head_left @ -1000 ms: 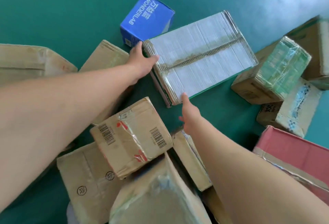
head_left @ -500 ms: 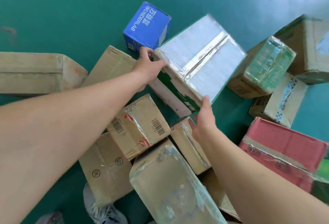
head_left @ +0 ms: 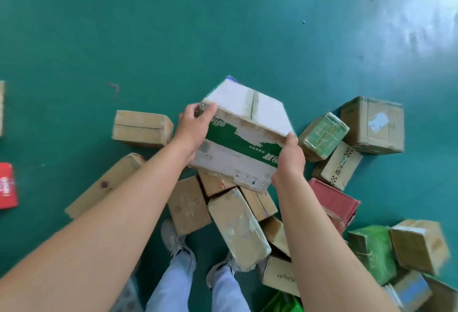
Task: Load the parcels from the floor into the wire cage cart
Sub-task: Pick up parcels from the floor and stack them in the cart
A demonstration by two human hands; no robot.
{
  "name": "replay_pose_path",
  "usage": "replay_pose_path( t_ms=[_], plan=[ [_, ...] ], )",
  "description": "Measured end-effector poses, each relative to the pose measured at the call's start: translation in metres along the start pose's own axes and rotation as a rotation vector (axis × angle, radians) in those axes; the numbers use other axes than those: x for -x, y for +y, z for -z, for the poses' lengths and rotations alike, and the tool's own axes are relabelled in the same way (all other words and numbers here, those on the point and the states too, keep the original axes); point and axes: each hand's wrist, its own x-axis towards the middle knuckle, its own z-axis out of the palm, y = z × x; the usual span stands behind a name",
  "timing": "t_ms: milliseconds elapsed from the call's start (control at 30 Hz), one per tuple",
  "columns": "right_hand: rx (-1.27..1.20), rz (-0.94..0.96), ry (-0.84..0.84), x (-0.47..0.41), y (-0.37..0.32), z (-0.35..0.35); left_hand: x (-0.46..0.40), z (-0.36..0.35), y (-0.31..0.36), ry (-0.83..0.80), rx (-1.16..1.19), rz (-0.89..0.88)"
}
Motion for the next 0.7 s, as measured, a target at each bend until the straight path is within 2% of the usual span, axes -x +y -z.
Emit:
replay_pose_path(
  t_ms=[167, 367, 467, 700],
  plan=[
    [0.162, 0.222, -0.114, 0.135, -0.022, 0.027, 0.134, 0.074, 0.024, 0.057, 0.213, 0.111],
    [0.479, 0.496, -0.255, 0.244, -0.023, 0.063, 0.267, 0.129, 0.011, 0.15, 0.354, 0.215],
    [0.651, 0.623, -0.35, 0.278, -0.022, 0.081, 0.336, 0.132, 0.009, 0.182, 0.355, 0.249],
    [1.085, 0.858, -0.597, 0.341, -0.008, 0.122, 0.482, 0.113, -0.028, 0.397, 0.363, 0.334]
  ],
)
